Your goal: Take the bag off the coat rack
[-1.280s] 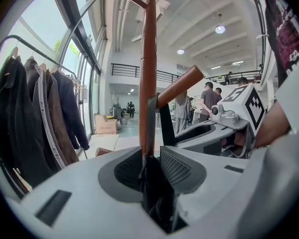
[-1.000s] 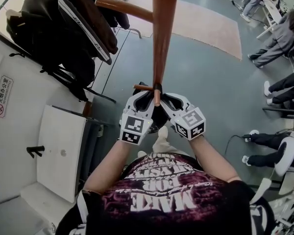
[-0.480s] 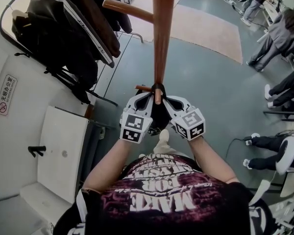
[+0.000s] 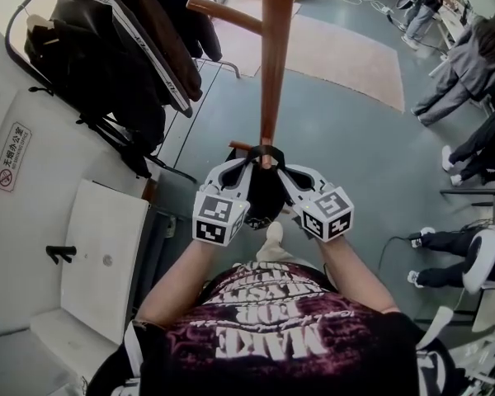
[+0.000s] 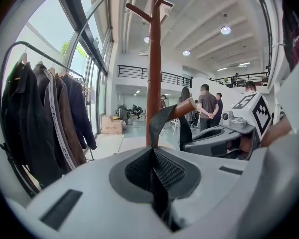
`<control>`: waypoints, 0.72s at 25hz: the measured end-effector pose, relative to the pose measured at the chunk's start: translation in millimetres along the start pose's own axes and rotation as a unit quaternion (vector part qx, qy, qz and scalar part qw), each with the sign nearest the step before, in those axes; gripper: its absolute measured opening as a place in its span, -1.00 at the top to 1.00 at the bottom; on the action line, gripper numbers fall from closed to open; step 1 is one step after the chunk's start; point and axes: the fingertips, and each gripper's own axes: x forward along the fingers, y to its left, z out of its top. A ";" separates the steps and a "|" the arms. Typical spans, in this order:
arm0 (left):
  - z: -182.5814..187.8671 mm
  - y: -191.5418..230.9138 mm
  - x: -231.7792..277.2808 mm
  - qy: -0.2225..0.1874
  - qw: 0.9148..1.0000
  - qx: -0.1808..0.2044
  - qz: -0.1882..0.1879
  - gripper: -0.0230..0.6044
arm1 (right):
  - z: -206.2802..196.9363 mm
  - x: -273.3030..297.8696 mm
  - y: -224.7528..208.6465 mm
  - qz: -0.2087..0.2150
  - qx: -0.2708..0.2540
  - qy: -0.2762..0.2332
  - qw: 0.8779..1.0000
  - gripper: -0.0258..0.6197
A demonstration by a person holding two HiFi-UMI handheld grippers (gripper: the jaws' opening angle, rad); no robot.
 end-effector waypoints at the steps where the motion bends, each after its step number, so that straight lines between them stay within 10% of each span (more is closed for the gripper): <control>1: 2.9 -1.3 -3.5 -0.004 1.000 0.000 -0.001 0.90 | 2.6 -3.1 2.1 0.000 -0.001 -0.004 1.000 0.89; 18: 74.0 -22.5 -88.8 -0.086 0.996 0.008 -0.025 0.90 | 72.3 -54.8 58.7 0.019 -0.028 -0.076 0.997 0.89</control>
